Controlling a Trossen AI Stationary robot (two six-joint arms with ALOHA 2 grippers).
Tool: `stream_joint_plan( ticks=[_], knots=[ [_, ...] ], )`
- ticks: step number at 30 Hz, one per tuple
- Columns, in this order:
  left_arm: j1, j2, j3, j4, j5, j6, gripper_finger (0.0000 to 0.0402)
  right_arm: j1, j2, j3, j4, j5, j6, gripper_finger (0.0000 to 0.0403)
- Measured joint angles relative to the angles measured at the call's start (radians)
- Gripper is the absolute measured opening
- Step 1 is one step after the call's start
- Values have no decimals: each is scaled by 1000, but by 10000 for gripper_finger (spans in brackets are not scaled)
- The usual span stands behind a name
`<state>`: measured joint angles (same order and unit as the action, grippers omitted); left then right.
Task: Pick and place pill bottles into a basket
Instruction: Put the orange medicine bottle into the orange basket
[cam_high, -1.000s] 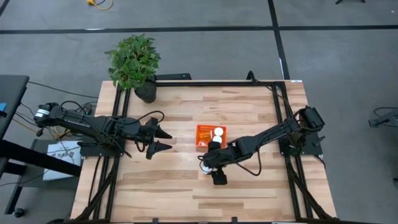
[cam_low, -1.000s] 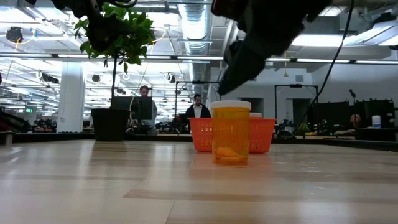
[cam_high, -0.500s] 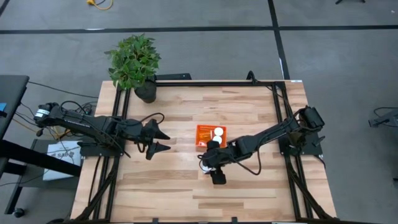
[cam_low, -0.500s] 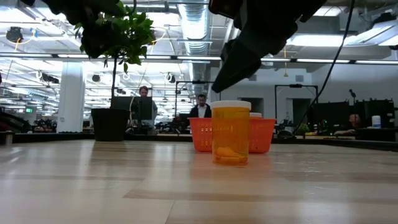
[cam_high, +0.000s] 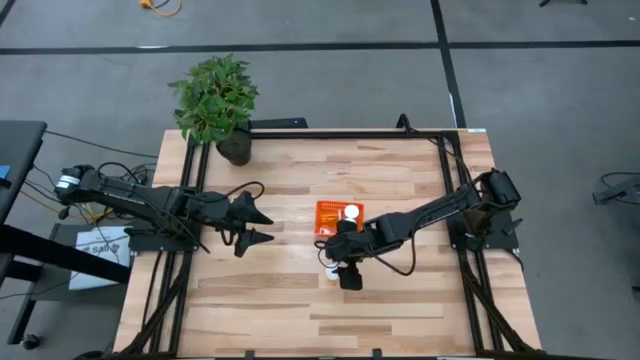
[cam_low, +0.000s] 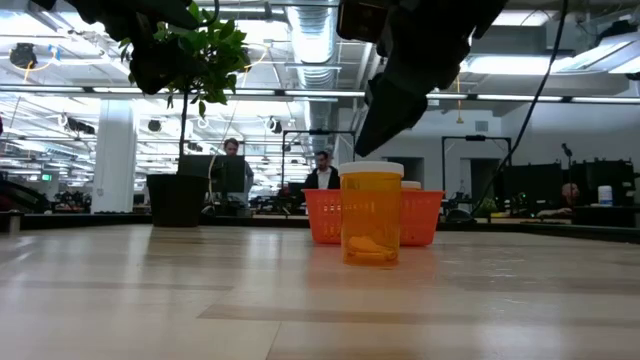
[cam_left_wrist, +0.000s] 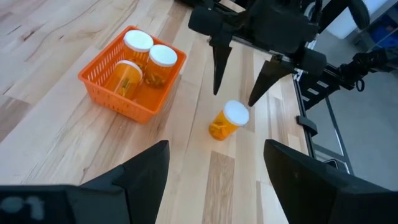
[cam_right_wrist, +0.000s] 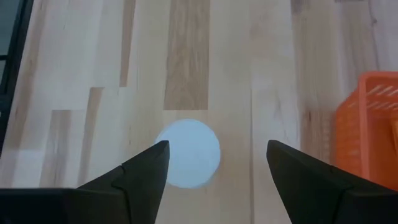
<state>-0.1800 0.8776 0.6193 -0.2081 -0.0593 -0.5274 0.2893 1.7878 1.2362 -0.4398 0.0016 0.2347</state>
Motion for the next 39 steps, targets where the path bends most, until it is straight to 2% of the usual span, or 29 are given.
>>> stream_joint_plan(
  ticks=[9, 19, 23, 31, 39],
  knots=[
    [0, 0, 0, -3, -8, 0, 251, -4, 0, 21, -77, -31, 1, 274],
    [0, 0, 0, -4, -9, 10, 251, -1, 0, 21, -84, -31, -32, 365],
    [0, 0, 0, -4, -9, 11, 251, 18, 0, 21, -75, -21, -84, 386],
    [0, 0, 0, -4, -26, 11, 251, 47, 0, 21, -76, 62, -139, 377],
    [0, 0, 0, -4, -27, 11, 251, 42, 41, 21, -71, 66, -161, 365]
  ],
)
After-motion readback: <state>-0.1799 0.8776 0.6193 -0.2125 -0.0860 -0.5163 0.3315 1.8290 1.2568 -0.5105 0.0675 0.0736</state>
